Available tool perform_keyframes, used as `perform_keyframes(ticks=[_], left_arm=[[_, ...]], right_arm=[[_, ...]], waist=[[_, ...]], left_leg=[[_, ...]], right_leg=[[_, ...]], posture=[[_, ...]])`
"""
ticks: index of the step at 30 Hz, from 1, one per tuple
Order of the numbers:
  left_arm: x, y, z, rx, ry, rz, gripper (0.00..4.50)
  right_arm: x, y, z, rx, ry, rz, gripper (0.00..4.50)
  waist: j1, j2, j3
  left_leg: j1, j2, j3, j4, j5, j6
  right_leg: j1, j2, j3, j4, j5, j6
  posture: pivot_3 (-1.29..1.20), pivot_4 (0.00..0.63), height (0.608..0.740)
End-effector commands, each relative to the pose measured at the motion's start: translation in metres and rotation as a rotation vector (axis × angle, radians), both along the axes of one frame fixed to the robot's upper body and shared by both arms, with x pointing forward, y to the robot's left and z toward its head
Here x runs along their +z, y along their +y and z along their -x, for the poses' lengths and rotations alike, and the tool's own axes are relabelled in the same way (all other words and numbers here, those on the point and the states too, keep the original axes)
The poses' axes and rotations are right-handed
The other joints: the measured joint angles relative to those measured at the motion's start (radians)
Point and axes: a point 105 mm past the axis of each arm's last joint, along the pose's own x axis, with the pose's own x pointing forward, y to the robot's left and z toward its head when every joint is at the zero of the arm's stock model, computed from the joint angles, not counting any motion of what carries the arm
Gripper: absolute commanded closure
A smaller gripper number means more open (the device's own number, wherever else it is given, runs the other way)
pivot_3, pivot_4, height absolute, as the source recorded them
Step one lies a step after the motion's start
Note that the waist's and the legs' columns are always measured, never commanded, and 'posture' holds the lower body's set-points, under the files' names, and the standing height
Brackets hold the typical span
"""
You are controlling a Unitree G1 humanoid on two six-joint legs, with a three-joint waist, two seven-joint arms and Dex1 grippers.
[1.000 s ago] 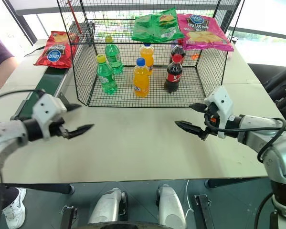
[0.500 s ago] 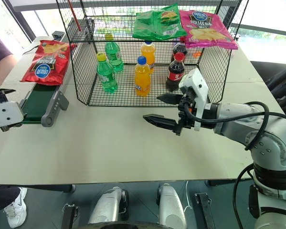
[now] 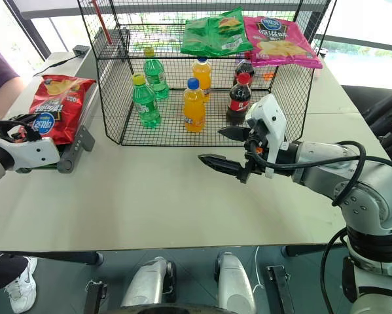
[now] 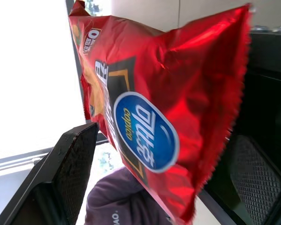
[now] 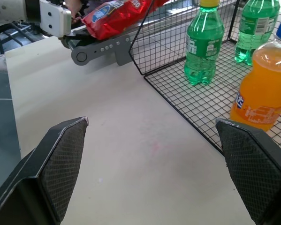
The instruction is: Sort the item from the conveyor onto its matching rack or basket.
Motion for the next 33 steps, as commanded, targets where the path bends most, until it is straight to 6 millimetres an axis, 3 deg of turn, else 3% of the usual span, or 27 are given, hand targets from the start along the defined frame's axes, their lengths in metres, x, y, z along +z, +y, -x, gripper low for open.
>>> perform_keyframes(ticks=[1, 2, 5, 12, 16, 20, 22, 24, 28, 31, 33], left_arm=[[-0.007, 0.001, -0.008, 0.009, 0.020, -0.016, 0.25], [-0.008, 0.001, -0.009, 0.010, 0.024, -0.019, 0.25], [-0.012, 0.002, -0.013, 0.021, 0.040, -0.024, 1.08], [-0.018, 0.006, -0.017, 0.051, 0.051, -0.041, 4.45], [0.002, 0.004, -0.023, 0.062, -0.063, -0.053, 4.49], [0.053, -0.010, -0.014, 0.033, -0.293, -0.101, 4.49], [0.076, -0.021, 0.000, 0.020, -0.398, -0.119, 4.49], [0.087, -0.028, 0.011, 0.016, -0.451, -0.122, 4.49], [0.116, -0.062, 0.057, -0.053, -0.651, -0.163, 4.49], [0.116, -0.085, 0.085, -0.138, -0.744, -0.159, 4.49], [0.111, -0.098, 0.088, -0.192, -0.738, -0.131, 4.49]], right_arm=[[0.012, -0.001, 0.005, -0.010, -0.073, 0.000, 0.00], [0.012, -0.001, 0.005, -0.015, -0.074, 0.001, 0.00], [0.011, -0.004, 0.005, -0.031, -0.078, 0.006, 0.00], [0.009, -0.010, 0.003, -0.054, -0.087, 0.013, 0.00], [0.009, -0.011, 0.000, -0.059, -0.096, 0.016, 0.00], [0.014, -0.022, -0.008, -0.092, -0.120, 0.015, 0.00], [0.019, -0.031, -0.015, -0.111, -0.134, 0.017, 0.00], [0.021, -0.036, -0.018, -0.117, -0.141, 0.020, 0.00], [0.024, -0.051, -0.033, -0.143, -0.160, 0.048, 0.00], [0.024, -0.051, -0.043, -0.125, -0.170, 0.060, 0.00], [0.024, -0.049, -0.048, -0.114, -0.177, 0.064, 0.00]], waist=[[0.001, 0.000, 0.000], [0.001, 0.000, 0.000], [0.000, 0.000, 0.000], [0.003, 0.001, -0.001], [0.006, 0.001, -0.001], [0.019, -0.003, 0.000], [0.019, -0.004, 0.000], [0.018, -0.004, 0.000], [0.007, -0.004, 0.000], [-0.004, -0.004, 0.000], [-0.004, -0.004, 0.000]], left_leg=[[0.001, 0.000, 0.000, 0.000, 0.000, 0.000], [0.002, 0.000, 0.000, 0.000, 0.000, 0.000], [0.006, 0.000, 0.000, 0.000, 0.000, 0.000], [0.006, 0.000, 0.000, 0.000, 0.000, 0.000], [0.007, 0.000, 0.000, 0.000, 0.000, 0.000], [0.006, 0.001, -0.001, 0.001, 0.000, 0.000], [0.006, 0.001, -0.001, 0.001, 0.000, 0.000], [0.005, 0.001, 0.000, 0.001, 0.000, -0.001], [0.005, 0.001, 0.004, -0.001, 0.000, 0.000], [0.005, 0.001, 0.004, -0.001, 0.000, 0.000], [0.007, 0.001, 0.004, -0.001, 0.000, 0.000]], right_leg=[[0.001, 0.000, 0.000, 0.000, 0.000, 0.000], [0.001, 0.000, 0.000, 0.000, 0.000, 0.000], [0.005, 0.000, 0.000, 0.000, 0.000, 0.000], [0.005, 0.000, 0.000, 0.000, 0.000, 0.000], [0.006, 0.000, 0.000, 0.002, 0.000, 0.000], [0.004, 0.000, 0.000, 0.006, 0.000, -0.001], [0.004, 0.000, 0.000, 0.005, 0.000, -0.001], [0.004, -0.001, 0.000, 0.003, 0.000, -0.001], [0.004, -0.002, 0.000, 0.000, 0.000, 0.000], [0.004, -0.001, 0.000, -0.002, 0.000, 0.000], [0.006, -0.001, 0.000, -0.002, 0.000, 0.000]], posture=[[0.00, 0.150, 0.740], [0.00, 0.150, 0.740], [0.00, 0.150, 0.740], [0.00, 0.150, 0.740], [0.00, 0.150, 0.740], [0.00, 0.150, 0.740], [0.00, 0.150, 0.740], [0.00, 0.150, 0.740], [0.00, 0.150, 0.740], [0.00, 0.150, 0.740], [0.00, 0.150, 0.740]])
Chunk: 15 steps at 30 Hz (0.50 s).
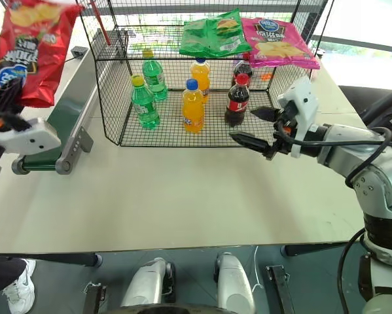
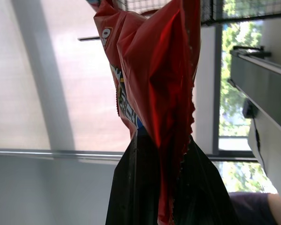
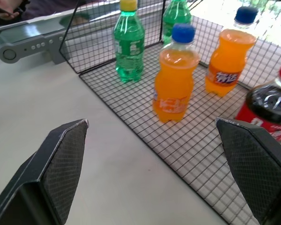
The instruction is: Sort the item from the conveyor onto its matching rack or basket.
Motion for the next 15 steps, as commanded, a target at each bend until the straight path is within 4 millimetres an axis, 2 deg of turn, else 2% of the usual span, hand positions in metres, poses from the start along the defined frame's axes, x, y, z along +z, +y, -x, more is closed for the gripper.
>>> perform_keyframes(ticks=[1, 3, 8, 15], left_arm=[[0.012, -0.026, 0.013, -0.094, -0.074, -0.022, 4.49], [0.010, -0.036, 0.006, -0.134, -0.051, 0.014, 4.49], [0.000, -0.063, -0.032, -0.223, 0.073, 0.088, 4.49], [0.008, -0.096, -0.076, -0.321, 0.146, 0.142, 4.49]], right_arm=[[0.010, 0.004, -0.005, 0.032, -0.061, 0.010, 0.00], [0.011, 0.004, -0.008, 0.034, -0.067, 0.010, 0.00], [0.012, -0.004, -0.006, -0.003, -0.084, 0.017, 0.00], [0.013, -0.016, 0.006, -0.083, -0.104, 0.019, 0.00]], waist=[[0.004, 0.000, 0.000], [0.008, 0.001, 0.000], [0.011, 0.001, -0.001], [0.006, 0.000, -0.001]], left_leg=[[0.000, 0.000, 0.000, 0.000, 0.000, 0.000], [0.001, 0.000, -0.002, 0.001, 0.000, 0.000], [0.001, 0.000, -0.002, 0.003, 0.001, 0.000], [0.000, 0.000, -0.002, 0.003, 0.001, 0.000]], right_leg=[[0.000, 0.000, 0.000, 0.001, 0.000, 0.000], [0.001, 0.001, 0.000, 0.002, 0.000, 0.000], [0.002, 0.001, 0.000, 0.004, 0.001, -0.001], [0.001, 0.002, 0.000, 0.003, 0.001, 0.002]], posture=[[0.00, 0.150, 0.740], [0.00, 0.150, 0.740], [0.00, 0.150, 0.740], [0.00, 0.150, 0.740]])
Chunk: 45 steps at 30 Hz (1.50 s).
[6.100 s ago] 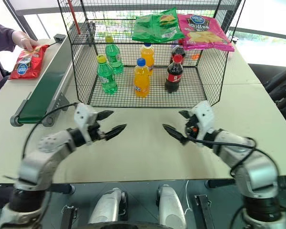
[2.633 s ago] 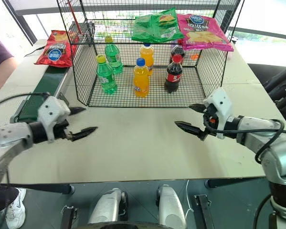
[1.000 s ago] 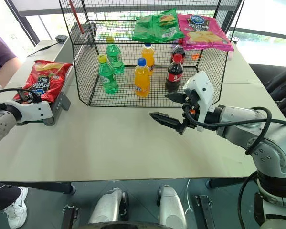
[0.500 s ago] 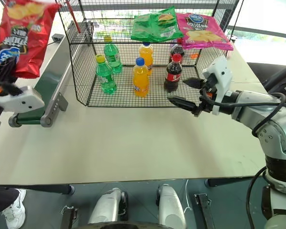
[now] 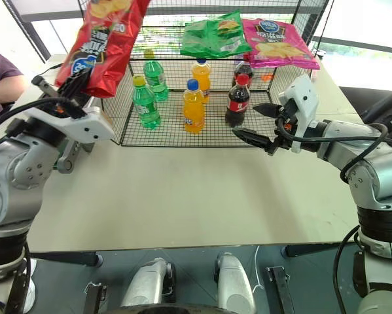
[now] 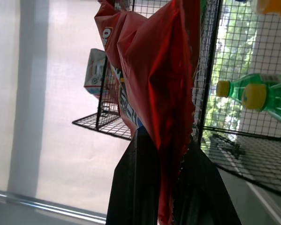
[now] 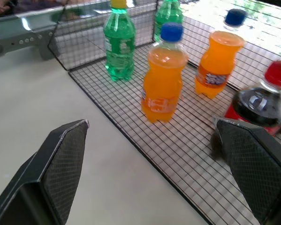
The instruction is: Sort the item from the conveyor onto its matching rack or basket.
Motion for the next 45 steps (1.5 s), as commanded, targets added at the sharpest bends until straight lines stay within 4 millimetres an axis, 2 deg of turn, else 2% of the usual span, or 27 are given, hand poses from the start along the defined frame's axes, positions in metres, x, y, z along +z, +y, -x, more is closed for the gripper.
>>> perform_keyframes(ticks=[1, 6, 11, 17, 23, 27, 33, 36, 39, 42, 45], left_arm=[[0.012, -0.014, -0.022, -0.028, 0.021, 0.024, 4.49], [0.028, -0.028, -0.061, 0.027, 0.038, 0.018, 4.49], [0.040, -0.047, -0.099, 0.106, 0.106, 0.025, 4.49], [0.043, -0.052, -0.123, 0.179, 0.142, -0.018, 4.49], [0.040, -0.054, -0.133, 0.201, 0.161, -0.041, 4.49], [0.045, -0.057, -0.132, 0.182, 0.140, -0.025, 2.96], [0.048, -0.062, -0.115, 0.065, 0.169, 0.090, 0.06], [0.039, -0.063, -0.100, -0.047, 0.287, 0.195, 0.06], [0.031, -0.057, -0.080, -0.177, 0.433, 0.378, 0.06], [0.018, -0.042, -0.068, -0.223, 0.545, 0.513, 0.06], [0.019, -0.032, -0.052, -0.334, 0.611, 0.689, 0.06]], right_arm=[[0.017, -0.004, 0.011, -0.030, -0.077, 0.004, 0.00], [0.018, -0.005, 0.017, -0.057, -0.081, -0.001, 0.00], [0.027, -0.021, 0.020, -0.110, -0.103, 0.010, 0.00], [0.047, -0.032, 0.031, -0.123, -0.141, -0.013, 0.00], [0.046, -0.032, 0.032, -0.132, -0.144, -0.012, 0.00], [0.045, -0.032, 0.032, -0.137, -0.144, -0.011, 0.00], [0.042, -0.030, 0.030, -0.136, -0.137, -0.006, 0.00], [0.038, -0.030, 0.029, -0.138, -0.125, -0.002, 0.00], [0.034, -0.029, 0.029, -0.132, -0.112, -0.004, 0.00], [0.030, -0.027, 0.027, -0.129, -0.107, -0.011, 0.00], [0.029, -0.024, 0.027, -0.122, -0.102, -0.028, 0.00]], waist=[[0.001, 0.000, 0.000], [0.001, 0.000, 0.000], [0.003, 0.000, 0.000], [-0.002, -0.001, 0.000], [0.000, -0.001, 0.000], [0.001, -0.001, 0.000], [0.002, -0.001, 0.000], [0.001, 0.000, 0.000], [0.001, 0.000, 0.000], [-0.002, 0.000, 0.000], [-0.001, 0.000, 0.000]], left_leg=[[0.000, 0.000, 0.000, 0.000, 0.000, 0.000], [0.001, 0.000, -0.003, 0.001, 0.000, 0.000], [0.000, 0.000, -0.004, 0.001, 0.000, 0.000], [0.000, 0.000, -0.004, 0.000, 0.000, 0.000], [0.000, 0.000, -0.005, 0.000, 0.000, 0.000], [0.000, 0.000, -0.005, 0.001, 0.000, 0.000], [0.000, 0.000, -0.005, 0.001, 0.000, 0.000], [0.000, 0.000, -0.005, 0.001, 0.000, 0.000], [0.000, 0.000, -0.005, 0.001, 0.000, 0.000], [0.000, 0.000, -0.006, 0.002, 0.000, 0.000], [0.000, 0.000, -0.007, 0.004, 0.000, 0.000]], right_leg=[[0.000, 0.000, 0.000, 0.000, 0.000, 0.000], [0.001, 0.002, 0.000, 0.001, -0.001, -0.002], [0.001, 0.003, 0.000, 0.003, -0.001, -0.001], [0.000, 0.003, 0.001, 0.002, -0.002, 0.001], [-0.001, 0.003, 0.001, 0.004, -0.003, 0.000], [0.000, 0.003, 0.001, 0.004, -0.003, 0.000], [0.000, 0.003, 0.001, 0.004, -0.003, 0.000], [0.000, 0.003, 0.001, 0.005, -0.003, 0.000], [0.000, 0.003, 0.001, 0.006, -0.003, 0.000], [0.000, 0.003, 0.001, 0.006, -0.003, 0.000], [0.000, 0.003, 0.001, 0.007, -0.003, 0.000]], posture=[[0.00, 0.150, 0.740], [0.00, 0.150, 0.740], [0.00, 0.150, 0.740], [0.00, 0.150, 0.740], [0.00, 0.150, 0.740], [0.00, 0.150, 0.740], [0.00, 0.150, 0.740], [0.00, 0.150, 0.740], [0.00, 0.150, 0.740], [0.00, 0.150, 0.740], [0.00, 0.150, 0.740]])
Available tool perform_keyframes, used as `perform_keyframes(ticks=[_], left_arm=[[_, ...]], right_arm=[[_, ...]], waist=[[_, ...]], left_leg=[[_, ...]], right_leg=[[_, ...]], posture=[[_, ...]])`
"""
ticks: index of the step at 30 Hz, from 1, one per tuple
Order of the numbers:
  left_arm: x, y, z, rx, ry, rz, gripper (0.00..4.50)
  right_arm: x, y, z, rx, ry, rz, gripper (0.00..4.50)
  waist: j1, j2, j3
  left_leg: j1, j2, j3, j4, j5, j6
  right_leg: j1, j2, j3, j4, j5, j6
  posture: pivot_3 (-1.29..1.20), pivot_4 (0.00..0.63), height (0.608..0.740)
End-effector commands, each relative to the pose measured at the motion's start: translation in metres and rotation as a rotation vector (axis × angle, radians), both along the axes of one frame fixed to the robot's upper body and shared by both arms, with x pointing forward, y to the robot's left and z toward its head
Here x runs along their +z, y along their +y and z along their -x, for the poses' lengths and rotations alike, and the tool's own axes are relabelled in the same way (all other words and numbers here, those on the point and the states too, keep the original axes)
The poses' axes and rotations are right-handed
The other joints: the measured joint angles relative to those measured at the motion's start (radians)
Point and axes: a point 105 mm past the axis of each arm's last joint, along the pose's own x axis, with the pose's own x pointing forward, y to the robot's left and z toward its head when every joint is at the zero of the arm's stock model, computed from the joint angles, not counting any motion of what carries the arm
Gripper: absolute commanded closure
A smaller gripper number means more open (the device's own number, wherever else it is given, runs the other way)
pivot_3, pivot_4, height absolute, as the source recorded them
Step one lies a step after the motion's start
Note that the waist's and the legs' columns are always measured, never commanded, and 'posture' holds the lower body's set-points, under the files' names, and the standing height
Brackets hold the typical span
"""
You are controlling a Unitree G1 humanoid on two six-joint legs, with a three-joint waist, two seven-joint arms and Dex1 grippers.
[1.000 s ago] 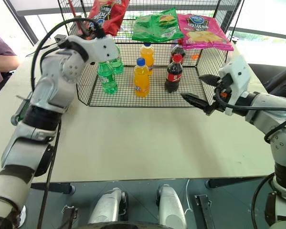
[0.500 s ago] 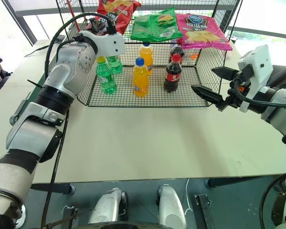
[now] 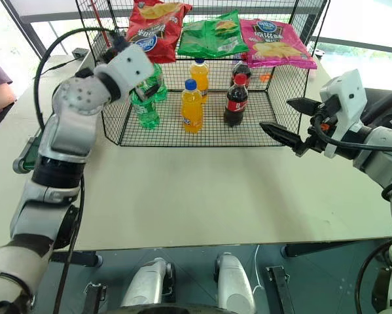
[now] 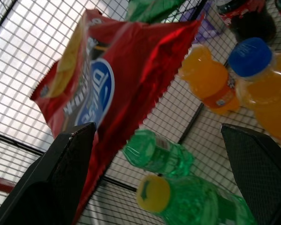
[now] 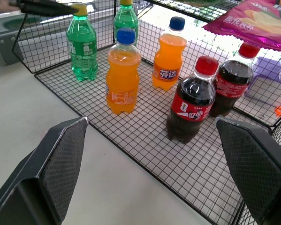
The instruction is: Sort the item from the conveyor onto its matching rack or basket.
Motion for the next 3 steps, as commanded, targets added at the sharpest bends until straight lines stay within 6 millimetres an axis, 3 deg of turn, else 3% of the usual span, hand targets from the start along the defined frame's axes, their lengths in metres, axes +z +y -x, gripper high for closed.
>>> perform_keyframes(ticks=[1, 3], left_arm=[[0.026, 0.008, 0.026, -0.099, -0.008, 0.224, 0.06], [0.025, 0.016, 0.037, -0.129, 0.030, 0.327, 0.06]], right_arm=[[0.009, 0.006, 0.004, 0.019, -0.054, -0.015, 0.00], [0.006, 0.009, 0.005, 0.026, -0.050, -0.026, 0.00]], waist=[[0.000, 0.000, 0.000], [0.000, 0.000, 0.000]], left_leg=[[0.000, 0.000, 0.000, 0.001, 0.000, 0.000], [-0.001, 0.000, -0.001, 0.003, 0.000, 0.000]], right_leg=[[0.000, 0.000, 0.000, 0.000, 0.000, 0.000], [0.001, 0.000, 0.000, 0.000, 0.000, 0.000]], posture=[[0.00, 0.150, 0.740], [0.00, 0.150, 0.740]])
